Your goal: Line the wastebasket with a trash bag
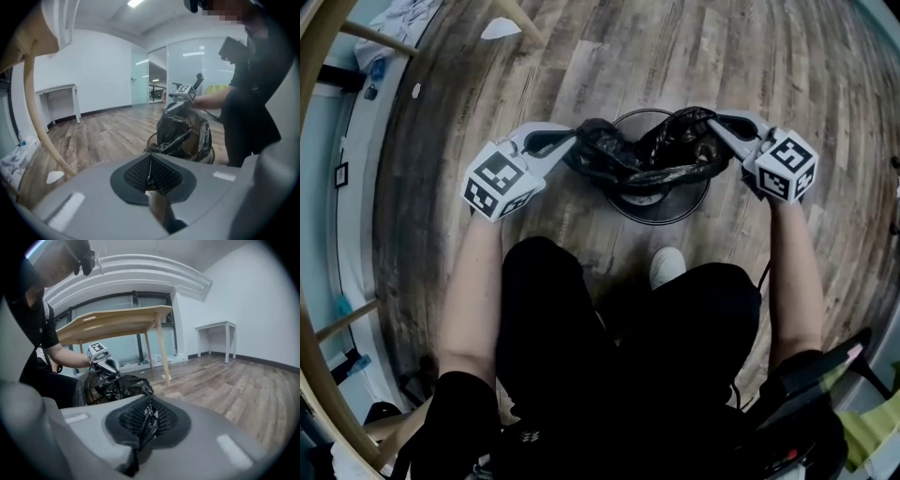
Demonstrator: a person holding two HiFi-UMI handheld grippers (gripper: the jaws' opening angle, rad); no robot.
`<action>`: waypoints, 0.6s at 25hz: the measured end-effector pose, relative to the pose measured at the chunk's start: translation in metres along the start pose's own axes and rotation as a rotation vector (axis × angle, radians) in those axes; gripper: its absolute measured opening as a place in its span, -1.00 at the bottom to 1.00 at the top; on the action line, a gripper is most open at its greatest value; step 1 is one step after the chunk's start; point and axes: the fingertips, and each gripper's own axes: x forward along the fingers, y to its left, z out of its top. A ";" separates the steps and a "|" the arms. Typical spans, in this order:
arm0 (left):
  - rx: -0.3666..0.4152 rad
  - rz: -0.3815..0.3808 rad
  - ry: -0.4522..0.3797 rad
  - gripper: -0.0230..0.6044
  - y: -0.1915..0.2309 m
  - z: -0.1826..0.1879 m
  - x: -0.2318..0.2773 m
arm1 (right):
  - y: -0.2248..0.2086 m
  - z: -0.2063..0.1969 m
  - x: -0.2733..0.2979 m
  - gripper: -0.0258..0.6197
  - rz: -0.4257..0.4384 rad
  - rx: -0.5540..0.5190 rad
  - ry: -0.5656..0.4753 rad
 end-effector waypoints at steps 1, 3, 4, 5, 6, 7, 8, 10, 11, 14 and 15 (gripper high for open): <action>-0.007 0.022 0.021 -0.90 0.004 -0.006 0.004 | -0.007 -0.006 0.002 -0.91 -0.021 0.019 0.010; -0.108 0.046 -0.017 -0.90 0.014 -0.009 0.008 | -0.021 -0.020 0.007 -0.91 -0.055 0.053 0.038; -0.178 0.060 -0.054 -0.90 0.022 -0.008 0.009 | -0.027 -0.027 0.009 -0.91 -0.069 0.070 0.053; -0.236 0.079 -0.081 -0.90 0.029 -0.010 0.010 | -0.033 -0.033 0.011 -0.91 -0.084 0.087 0.066; -0.268 0.103 -0.088 -0.90 0.037 -0.013 0.012 | -0.039 -0.040 0.014 -0.91 -0.098 0.103 0.076; -0.280 0.128 -0.078 -0.90 0.043 -0.018 0.014 | -0.045 -0.045 0.016 -0.91 -0.113 0.119 0.082; -0.286 0.152 -0.065 -0.90 0.049 -0.023 0.017 | -0.052 -0.050 0.019 -0.91 -0.128 0.139 0.085; -0.315 0.188 -0.052 -0.90 0.059 -0.031 0.022 | -0.066 -0.059 0.024 -0.91 -0.157 0.187 0.085; -0.334 0.202 -0.049 -0.90 0.063 -0.035 0.025 | -0.072 -0.064 0.027 -0.91 -0.167 0.209 0.087; -0.364 0.216 0.002 -0.90 0.069 -0.052 0.036 | -0.084 -0.081 0.038 -0.91 -0.172 0.254 0.114; -0.371 0.210 0.025 -0.90 0.069 -0.060 0.040 | -0.086 -0.087 0.042 -0.91 -0.167 0.262 0.129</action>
